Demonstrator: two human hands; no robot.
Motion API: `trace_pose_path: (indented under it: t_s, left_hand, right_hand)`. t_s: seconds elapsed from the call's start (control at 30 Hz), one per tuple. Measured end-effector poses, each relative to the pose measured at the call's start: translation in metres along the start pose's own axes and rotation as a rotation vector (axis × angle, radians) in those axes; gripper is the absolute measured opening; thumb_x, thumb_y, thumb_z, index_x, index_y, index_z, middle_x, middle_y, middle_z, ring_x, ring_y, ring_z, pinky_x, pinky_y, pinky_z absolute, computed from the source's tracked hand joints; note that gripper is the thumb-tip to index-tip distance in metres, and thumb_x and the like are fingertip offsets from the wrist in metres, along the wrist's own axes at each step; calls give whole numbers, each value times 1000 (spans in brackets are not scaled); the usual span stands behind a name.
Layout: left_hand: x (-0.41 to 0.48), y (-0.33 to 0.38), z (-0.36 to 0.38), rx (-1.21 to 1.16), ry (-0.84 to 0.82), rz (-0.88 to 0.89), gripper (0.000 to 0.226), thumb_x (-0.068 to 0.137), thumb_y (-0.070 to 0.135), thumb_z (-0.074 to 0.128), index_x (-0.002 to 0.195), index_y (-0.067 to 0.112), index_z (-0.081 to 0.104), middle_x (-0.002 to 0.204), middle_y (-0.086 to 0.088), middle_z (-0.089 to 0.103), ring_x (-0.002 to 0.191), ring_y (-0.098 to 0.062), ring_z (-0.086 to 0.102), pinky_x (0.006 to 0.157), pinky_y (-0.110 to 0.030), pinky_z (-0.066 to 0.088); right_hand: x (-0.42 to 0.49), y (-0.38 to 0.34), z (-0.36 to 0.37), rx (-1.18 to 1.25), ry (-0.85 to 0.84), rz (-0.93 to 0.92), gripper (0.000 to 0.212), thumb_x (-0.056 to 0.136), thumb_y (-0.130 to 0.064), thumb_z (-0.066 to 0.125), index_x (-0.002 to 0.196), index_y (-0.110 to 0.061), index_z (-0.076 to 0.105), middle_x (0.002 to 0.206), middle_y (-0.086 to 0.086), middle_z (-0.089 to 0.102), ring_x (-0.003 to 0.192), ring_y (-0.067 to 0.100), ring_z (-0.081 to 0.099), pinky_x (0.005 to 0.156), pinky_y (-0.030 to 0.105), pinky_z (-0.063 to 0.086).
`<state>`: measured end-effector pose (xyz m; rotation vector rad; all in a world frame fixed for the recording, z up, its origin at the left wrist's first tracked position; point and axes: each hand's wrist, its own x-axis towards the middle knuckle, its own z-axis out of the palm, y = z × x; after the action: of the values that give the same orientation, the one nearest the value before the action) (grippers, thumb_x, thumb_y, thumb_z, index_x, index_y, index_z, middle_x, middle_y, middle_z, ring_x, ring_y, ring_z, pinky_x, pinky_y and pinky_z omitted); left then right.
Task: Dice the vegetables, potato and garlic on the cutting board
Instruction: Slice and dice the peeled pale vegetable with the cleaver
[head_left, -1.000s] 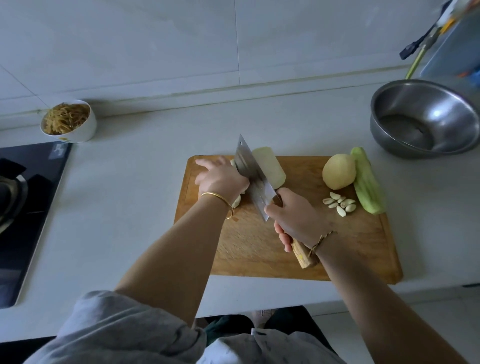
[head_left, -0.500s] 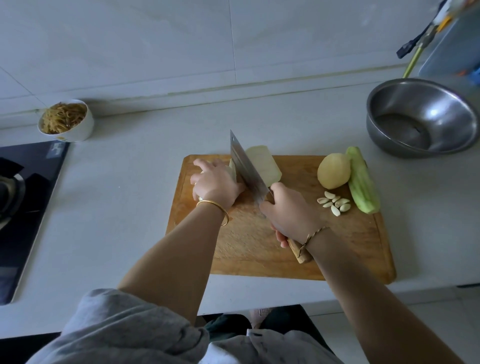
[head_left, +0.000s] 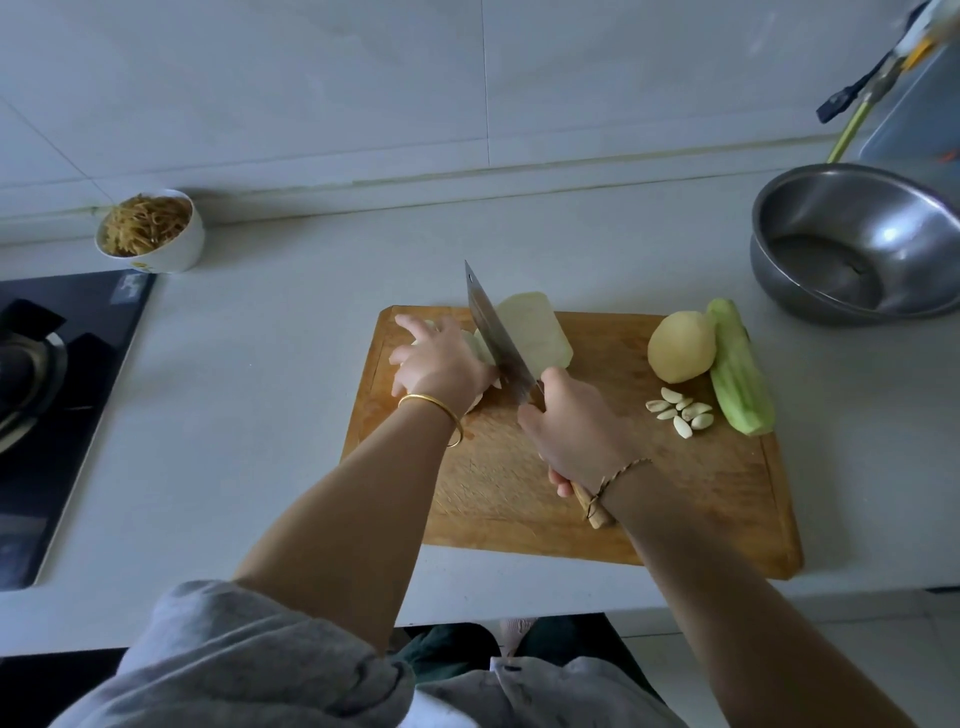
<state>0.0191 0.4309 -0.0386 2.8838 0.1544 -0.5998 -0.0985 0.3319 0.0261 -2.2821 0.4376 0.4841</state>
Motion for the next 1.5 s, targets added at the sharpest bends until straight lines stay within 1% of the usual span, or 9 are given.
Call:
trace_pose_path:
  t_s: [0.2,0.33,0.5,0.7,0.83,1.07,1.3,1.4,1.5]
  left_hand:
    - [-2,6,3,74,27,-10,92,79,53,68,147,17,18,154,-21,-9,125,-56,33,83,-58,50]
    - [-6,8,4,78,12,-3,99,73,57,72,146,18,19,154,-20,-8,129,-56,27,86,-61,48]
    - [-6,3,3,85,14,23,97,71,56,74,145,21,22,154,-18,-4,125,-52,33,85,-57,49]
    - [-7,-9,3,113,33,114,83,69,54,76,134,22,36,148,-15,13,116,-46,42,81,-52,53]
    - [-9,-12,3,145,30,133,81,70,54,75,134,23,36,148,-14,15,116,-45,41,81,-51,53]
    - [-15,-7,-2,201,-56,58,91,72,50,76,142,25,24,153,-20,-11,130,-54,25,88,-64,45]
    - [-13,-8,4,199,-15,85,85,71,42,78,139,21,30,148,-18,7,116,-48,40,80,-50,54]
    - [-11,-16,1,257,12,167,79,74,39,75,138,23,32,149,-16,9,113,-44,42,74,-41,55]
    - [-6,-30,-7,356,27,320,84,70,43,78,139,28,31,145,-12,17,112,-37,44,60,-31,47]
  right_hand:
    - [-2,1,-1,-9,6,-9,9,97,-19,41,104,-13,42,78,6,56,48,16,55,48,34,55]
    - [-1,2,-1,-16,19,-1,6,97,-18,41,102,-15,39,77,5,54,48,17,56,46,34,55]
    - [-2,2,0,-32,17,3,8,98,-19,42,103,-17,36,80,5,54,49,16,56,46,34,56]
    - [-1,2,1,-84,45,-21,8,99,-21,42,104,-15,40,82,4,55,56,21,65,50,39,59]
    - [2,0,3,-154,65,-50,15,99,-22,43,108,-11,45,80,2,53,65,20,62,61,40,59]
    - [6,0,11,-251,125,-86,14,99,-21,43,108,-11,43,75,-2,50,69,21,63,63,39,58]
    - [6,1,12,-271,128,-81,16,100,-21,41,110,-10,43,81,2,55,68,19,64,62,37,59]
    - [5,1,9,-246,117,-69,15,100,-21,41,111,-10,43,85,2,56,73,21,65,64,39,59]
    - [5,2,8,-239,119,-71,16,100,-21,41,111,-10,44,83,1,55,73,21,65,65,39,59]
